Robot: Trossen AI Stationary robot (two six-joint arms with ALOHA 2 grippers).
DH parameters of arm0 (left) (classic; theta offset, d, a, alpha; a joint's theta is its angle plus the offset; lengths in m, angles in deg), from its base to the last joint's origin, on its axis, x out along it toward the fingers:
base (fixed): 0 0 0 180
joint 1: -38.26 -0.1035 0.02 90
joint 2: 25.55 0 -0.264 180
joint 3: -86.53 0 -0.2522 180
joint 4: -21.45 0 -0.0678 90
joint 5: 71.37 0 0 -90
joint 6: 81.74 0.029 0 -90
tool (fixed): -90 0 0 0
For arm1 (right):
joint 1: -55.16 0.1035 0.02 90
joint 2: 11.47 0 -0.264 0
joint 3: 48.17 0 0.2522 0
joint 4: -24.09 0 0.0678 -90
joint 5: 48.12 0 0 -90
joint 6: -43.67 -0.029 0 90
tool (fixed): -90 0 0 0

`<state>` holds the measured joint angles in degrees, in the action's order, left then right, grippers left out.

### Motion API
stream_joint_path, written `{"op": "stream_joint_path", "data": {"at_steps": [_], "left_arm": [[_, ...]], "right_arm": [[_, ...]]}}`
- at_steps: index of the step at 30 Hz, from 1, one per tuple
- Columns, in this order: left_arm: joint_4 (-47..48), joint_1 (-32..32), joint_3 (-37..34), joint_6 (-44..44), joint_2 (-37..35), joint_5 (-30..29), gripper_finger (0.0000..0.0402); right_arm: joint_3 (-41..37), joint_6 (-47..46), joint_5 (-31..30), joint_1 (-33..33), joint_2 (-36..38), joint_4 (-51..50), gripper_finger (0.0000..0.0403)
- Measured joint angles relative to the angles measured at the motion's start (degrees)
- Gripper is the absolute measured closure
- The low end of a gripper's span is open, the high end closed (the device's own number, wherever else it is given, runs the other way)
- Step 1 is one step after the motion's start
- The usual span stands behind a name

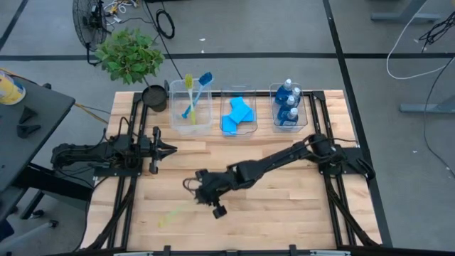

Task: Pick & Place Kitchen Sink Supplies
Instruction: Put the yellow cleaning brush into the left transparent bin

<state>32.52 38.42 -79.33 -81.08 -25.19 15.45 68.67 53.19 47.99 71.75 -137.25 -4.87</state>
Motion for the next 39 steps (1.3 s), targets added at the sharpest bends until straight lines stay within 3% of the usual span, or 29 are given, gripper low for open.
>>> {"op": "stream_joint_path", "data": {"at_steps": [22, 35, 39], "left_arm": [[-0.02, 0.02, 0.0, -0.01, 0.0, 0.0, 0.0358], [-0.01, 0.01, 0.01, 0.01, -0.01, -0.01, 0.0358], [-0.01, 0.02, 0.01, 0.01, -0.02, -0.02, 0.0358]], "right_arm": [[0.01, 0.0, -1.39, -16.75, 18.07, -6.3, 0.0346], [0.01, 4.65, -1.01, -26.71, 19.92, -6.9, 0.0346], [0.01, 8.51, -4.39, -27.7, 19.92, -6.43, 0.0346]]}}
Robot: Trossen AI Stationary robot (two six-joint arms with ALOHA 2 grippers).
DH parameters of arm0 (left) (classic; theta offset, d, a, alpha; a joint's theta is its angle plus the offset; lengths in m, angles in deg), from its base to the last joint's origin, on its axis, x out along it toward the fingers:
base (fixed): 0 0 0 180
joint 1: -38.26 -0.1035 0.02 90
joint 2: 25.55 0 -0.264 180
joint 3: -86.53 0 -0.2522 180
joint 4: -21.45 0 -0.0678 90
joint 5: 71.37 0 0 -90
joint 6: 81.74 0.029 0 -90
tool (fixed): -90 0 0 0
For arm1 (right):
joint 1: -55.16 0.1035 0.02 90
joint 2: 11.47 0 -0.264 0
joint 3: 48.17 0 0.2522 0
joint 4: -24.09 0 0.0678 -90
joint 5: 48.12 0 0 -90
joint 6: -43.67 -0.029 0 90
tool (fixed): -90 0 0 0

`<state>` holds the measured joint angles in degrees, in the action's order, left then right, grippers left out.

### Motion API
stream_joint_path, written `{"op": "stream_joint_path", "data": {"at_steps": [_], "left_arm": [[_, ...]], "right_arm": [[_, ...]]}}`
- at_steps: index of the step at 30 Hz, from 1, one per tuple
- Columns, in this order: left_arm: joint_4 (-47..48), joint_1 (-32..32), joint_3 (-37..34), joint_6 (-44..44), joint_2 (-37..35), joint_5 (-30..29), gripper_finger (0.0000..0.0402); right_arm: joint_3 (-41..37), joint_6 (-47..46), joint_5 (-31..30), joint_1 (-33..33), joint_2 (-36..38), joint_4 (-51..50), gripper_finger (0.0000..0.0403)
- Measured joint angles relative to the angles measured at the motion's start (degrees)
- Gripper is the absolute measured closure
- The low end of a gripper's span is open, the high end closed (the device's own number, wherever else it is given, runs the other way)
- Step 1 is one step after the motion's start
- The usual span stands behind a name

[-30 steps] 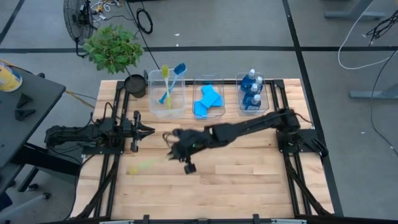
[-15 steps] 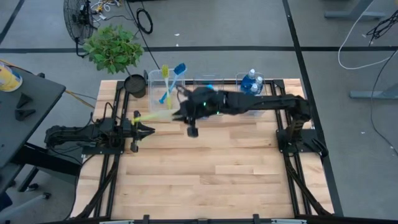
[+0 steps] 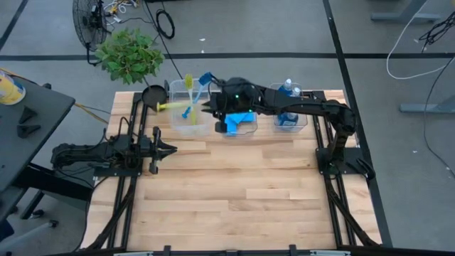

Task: Pick & Place Kitchen Sink Supplies
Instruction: Put the yellow cleaning brush into the left transparent bin

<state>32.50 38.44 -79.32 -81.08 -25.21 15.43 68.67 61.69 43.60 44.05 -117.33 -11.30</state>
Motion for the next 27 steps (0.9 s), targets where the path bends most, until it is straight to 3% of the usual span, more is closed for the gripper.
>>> {"op": "stream_joint_path", "data": {"at_steps": [11, 21, 27], "left_arm": [[0.01, 0.0, 0.0, -0.01, 0.01, 0.0, 0.0358], [0.0, -0.01, 0.0, -0.01, 0.01, 0.0, 0.0358], [0.01, -0.02, 0.0, 0.0, 0.02, 0.02, 0.0358]], "right_arm": [[0.0, 13.43, -10.55, -3.18, -0.19, 6.91, 0.0346], [0.03, 51.64, -15.7, -5.2, -4.44, 9.97, 0.0346], [0.0, 67.76, -18.83, -6.15, -7.8, 10.1, 0.0346]]}}
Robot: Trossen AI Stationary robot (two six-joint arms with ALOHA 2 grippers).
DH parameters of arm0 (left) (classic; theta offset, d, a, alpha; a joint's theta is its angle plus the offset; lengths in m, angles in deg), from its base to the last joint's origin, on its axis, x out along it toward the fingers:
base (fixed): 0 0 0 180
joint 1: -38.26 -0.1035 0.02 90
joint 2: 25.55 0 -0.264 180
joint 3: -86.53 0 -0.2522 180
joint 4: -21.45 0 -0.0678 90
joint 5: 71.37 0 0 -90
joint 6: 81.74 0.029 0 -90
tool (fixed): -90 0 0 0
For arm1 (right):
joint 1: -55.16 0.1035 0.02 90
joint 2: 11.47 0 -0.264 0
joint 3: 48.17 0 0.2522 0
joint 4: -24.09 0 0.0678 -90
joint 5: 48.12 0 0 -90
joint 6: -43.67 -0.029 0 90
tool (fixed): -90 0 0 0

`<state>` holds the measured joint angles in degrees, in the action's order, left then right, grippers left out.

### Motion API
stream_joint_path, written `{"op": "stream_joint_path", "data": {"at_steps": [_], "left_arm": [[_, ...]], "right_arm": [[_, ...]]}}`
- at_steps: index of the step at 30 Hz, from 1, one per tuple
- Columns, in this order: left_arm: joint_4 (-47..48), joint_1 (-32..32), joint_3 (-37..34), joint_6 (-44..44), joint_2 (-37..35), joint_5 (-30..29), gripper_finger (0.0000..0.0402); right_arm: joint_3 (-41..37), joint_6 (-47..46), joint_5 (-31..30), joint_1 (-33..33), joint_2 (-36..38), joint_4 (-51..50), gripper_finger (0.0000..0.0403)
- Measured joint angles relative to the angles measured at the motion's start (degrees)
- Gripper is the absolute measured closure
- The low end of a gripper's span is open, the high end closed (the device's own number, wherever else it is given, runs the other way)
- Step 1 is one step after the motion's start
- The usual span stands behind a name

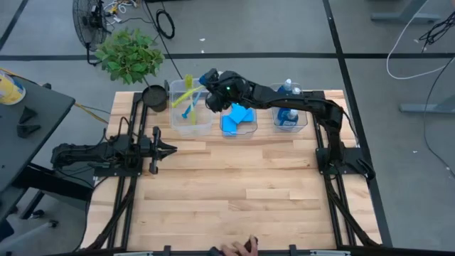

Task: Pick & Place Kitchen Sink Supplies
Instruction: Put the yellow cleaning brush into the left transparent bin

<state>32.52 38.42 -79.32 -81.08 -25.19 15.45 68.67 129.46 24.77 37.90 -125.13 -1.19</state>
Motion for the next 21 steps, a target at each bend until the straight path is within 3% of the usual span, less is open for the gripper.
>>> {"op": "stream_joint_path", "data": {"at_steps": [13, 21], "left_arm": [[-0.02, 0.02, -0.01, -0.02, 0.0, -0.02, 0.0358], [-0.02, 0.01, -0.01, -0.01, -0.01, -0.02, 0.0358]], "right_arm": [[0.0, 14.57, 5.57, -4.69, -4.36, 2.17, 0.0346], [0.02, 16.92, 11.4, -5.28, -5.7, 1.73, 0.0346]]}}
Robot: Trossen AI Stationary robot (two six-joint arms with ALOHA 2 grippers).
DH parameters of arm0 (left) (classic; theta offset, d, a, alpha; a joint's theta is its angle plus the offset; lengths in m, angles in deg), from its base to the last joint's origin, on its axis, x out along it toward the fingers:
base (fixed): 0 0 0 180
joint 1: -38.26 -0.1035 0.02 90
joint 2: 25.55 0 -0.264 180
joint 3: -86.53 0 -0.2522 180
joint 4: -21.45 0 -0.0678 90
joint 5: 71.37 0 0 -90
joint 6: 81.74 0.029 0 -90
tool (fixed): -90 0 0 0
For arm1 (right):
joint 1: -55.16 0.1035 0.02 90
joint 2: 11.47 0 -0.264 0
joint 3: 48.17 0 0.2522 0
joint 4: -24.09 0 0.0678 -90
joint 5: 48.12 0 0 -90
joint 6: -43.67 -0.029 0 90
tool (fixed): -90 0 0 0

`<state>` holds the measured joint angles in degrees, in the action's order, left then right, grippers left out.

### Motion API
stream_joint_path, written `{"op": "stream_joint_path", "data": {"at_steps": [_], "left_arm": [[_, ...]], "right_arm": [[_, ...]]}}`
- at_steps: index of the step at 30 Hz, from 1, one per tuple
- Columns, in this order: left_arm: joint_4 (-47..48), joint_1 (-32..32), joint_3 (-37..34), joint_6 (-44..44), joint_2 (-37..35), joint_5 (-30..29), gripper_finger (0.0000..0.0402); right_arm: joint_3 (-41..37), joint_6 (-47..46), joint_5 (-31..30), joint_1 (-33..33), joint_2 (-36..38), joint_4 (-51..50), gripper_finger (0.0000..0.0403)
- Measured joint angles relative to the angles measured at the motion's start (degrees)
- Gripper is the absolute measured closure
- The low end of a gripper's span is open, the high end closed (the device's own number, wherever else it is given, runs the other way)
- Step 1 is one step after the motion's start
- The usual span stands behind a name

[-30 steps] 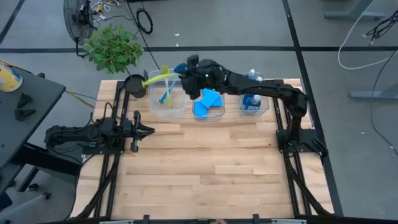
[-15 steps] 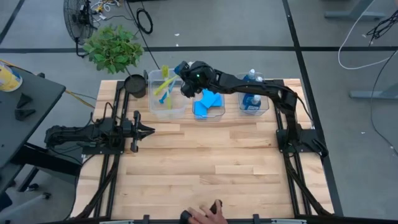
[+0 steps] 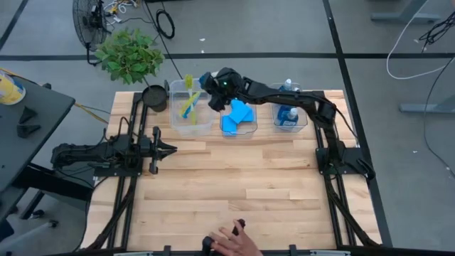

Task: Pick & Place Kitchen Sink Supplies
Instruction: Put the yellow cleaning brush into the left transparent bin

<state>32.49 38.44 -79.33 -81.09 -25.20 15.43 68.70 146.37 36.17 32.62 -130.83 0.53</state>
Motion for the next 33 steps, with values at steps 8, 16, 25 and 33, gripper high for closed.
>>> {"op": "stream_joint_path", "data": {"at_steps": [8, 16, 25, 33], "left_arm": [[0.0, -0.01, 0.0, 0.01, 0.01, 0.0, 0.0358], [0.02, -0.01, 0.02, 0.01, 0.01, 0.0, 0.0358], [0.0, 0.0, 0.01, 0.01, 0.0, 0.0, 0.0358], [0.01, -0.01, 0.01, 0.0, 0.0, 0.0, 0.0358]], "right_arm": [[-0.17, -1.82, 0.42, 0.13, -1.98, -0.84, 0.0346], [-0.17, -3.45, 0.23, 0.35, -4.09, -1.66, 0.0346], [-0.17, -7.82, 2.81, 0.46, -4.09, -1.54, 0.0318], [-0.17, -11.53, 3.8, 0.46, -4.09, -0.27, 0.0284]]}}
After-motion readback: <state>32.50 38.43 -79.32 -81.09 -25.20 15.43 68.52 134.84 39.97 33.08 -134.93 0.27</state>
